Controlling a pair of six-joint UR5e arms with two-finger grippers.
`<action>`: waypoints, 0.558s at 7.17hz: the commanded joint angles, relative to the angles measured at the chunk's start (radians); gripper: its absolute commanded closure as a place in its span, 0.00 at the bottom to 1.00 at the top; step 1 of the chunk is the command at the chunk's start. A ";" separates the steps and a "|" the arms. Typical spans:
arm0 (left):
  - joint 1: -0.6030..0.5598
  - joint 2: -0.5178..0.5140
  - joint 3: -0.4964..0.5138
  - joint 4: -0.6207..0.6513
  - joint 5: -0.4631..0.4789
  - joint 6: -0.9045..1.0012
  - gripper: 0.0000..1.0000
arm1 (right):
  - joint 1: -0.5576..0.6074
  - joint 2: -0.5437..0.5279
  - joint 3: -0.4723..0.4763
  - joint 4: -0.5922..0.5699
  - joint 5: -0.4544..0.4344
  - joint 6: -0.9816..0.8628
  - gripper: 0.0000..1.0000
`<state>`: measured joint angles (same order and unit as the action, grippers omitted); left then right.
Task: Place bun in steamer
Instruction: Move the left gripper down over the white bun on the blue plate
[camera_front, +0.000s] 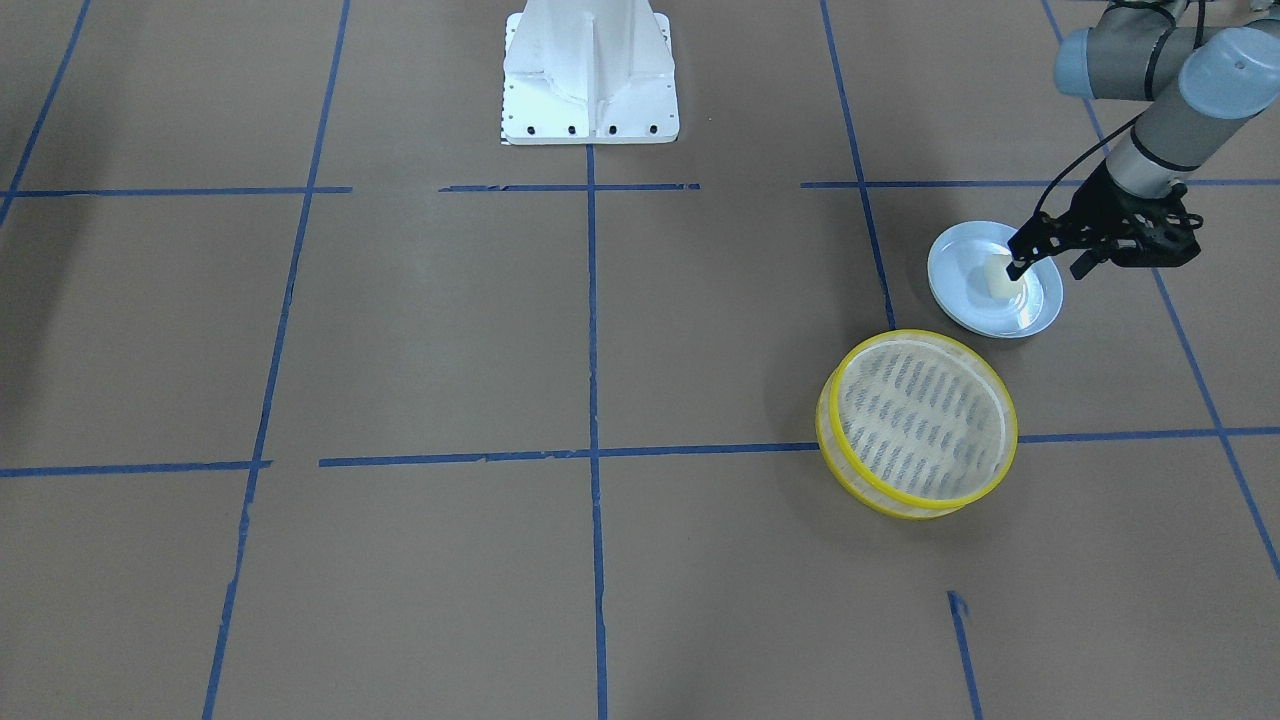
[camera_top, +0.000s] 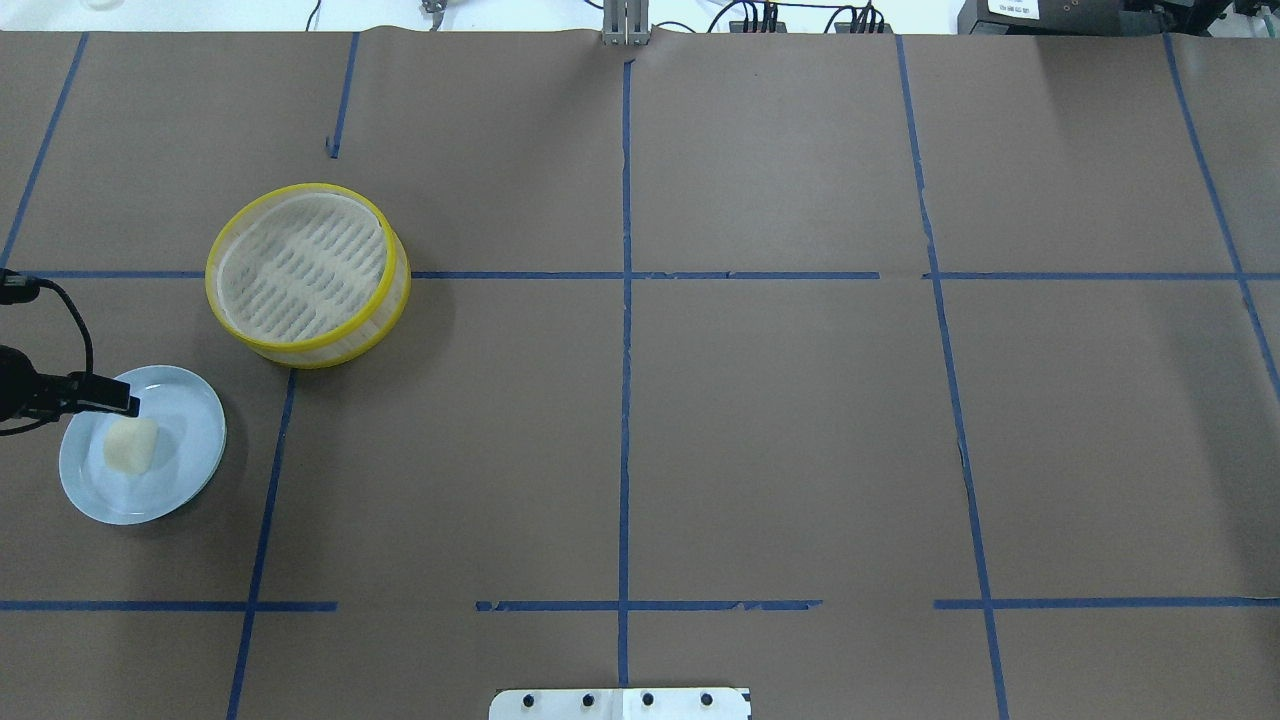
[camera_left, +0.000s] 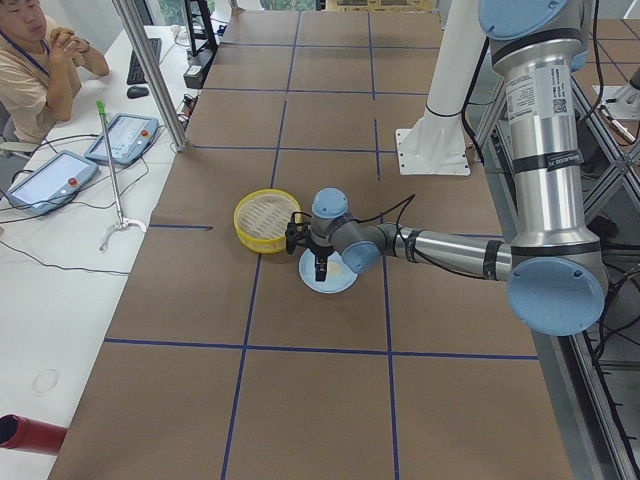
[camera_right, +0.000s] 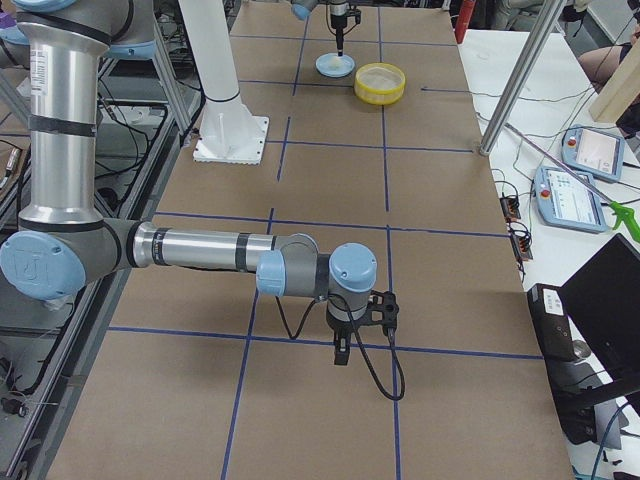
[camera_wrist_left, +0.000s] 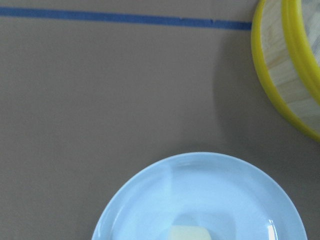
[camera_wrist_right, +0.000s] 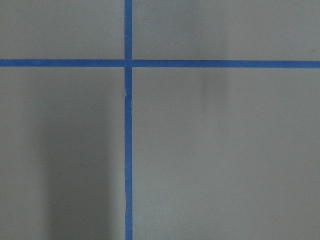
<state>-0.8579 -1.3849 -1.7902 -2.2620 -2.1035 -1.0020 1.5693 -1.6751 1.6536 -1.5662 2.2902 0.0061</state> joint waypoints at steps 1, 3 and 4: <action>0.052 0.003 0.026 -0.004 0.005 -0.023 0.07 | 0.000 0.000 0.000 0.000 0.000 0.000 0.00; 0.057 -0.006 0.037 -0.005 0.007 -0.021 0.11 | 0.000 0.000 0.000 0.000 0.000 0.000 0.00; 0.059 -0.008 0.031 -0.005 0.005 -0.023 0.12 | 0.000 0.000 0.000 0.000 0.000 0.000 0.00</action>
<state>-0.8025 -1.3893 -1.7576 -2.2670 -2.0980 -1.0236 1.5693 -1.6751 1.6536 -1.5662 2.2902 0.0062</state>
